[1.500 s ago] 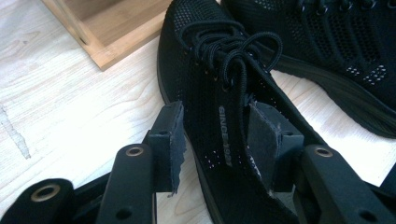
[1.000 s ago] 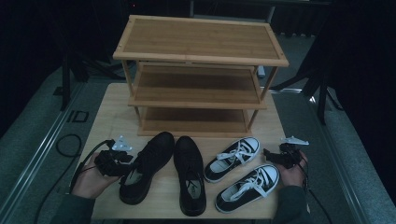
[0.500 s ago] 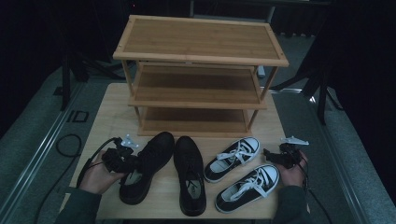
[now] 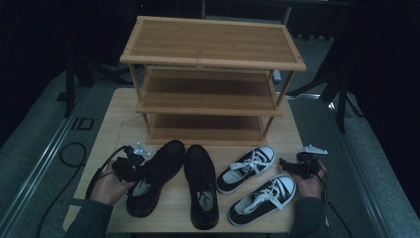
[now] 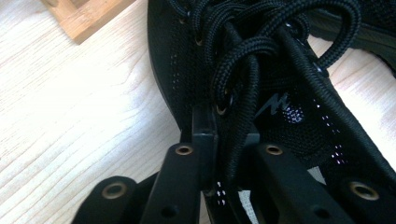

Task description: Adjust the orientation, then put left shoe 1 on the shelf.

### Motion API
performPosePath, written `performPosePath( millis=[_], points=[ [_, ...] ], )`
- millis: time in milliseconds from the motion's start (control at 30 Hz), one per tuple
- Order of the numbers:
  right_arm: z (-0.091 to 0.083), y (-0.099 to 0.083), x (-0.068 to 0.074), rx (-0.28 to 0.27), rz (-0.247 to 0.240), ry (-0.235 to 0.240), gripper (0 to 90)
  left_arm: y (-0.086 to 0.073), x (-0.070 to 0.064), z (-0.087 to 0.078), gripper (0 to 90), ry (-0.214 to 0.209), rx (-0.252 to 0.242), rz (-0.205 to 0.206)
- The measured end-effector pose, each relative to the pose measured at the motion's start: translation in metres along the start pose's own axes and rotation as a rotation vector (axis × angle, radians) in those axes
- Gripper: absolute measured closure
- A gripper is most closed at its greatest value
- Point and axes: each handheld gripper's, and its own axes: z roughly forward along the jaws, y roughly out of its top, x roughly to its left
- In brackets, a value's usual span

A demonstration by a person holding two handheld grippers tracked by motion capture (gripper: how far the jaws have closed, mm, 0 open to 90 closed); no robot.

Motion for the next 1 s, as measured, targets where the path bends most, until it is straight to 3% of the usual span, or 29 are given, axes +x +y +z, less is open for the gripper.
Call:
performPosePath(
  millis=[100, 233, 467, 1000],
  points=[
    [0.0, 0.0, 0.0, 0.0, 0.0, 0.0, 11.8, -0.0006, 0.0014, -0.0003, 87.5, 0.023, -0.014, -0.018],
    [-0.0002, -0.0002, 0.0, 0.0, -0.002, 0.001, 11.8, -0.0022, 0.0049, -0.0002, 87.7, 0.021, -0.038, -0.048],
    [-0.0005, -0.0006, 0.0, -0.001, -0.005, 0.003, 11.8, -0.0028, 0.0052, -0.0007, 87.9, 0.035, -0.051, -0.055],
    [-0.0004, -0.0005, -0.0001, -0.001, -0.005, 0.003, 11.8, -0.005, 0.0083, -0.0018, 88.1, 0.005, -0.078, -0.078]
  ],
)
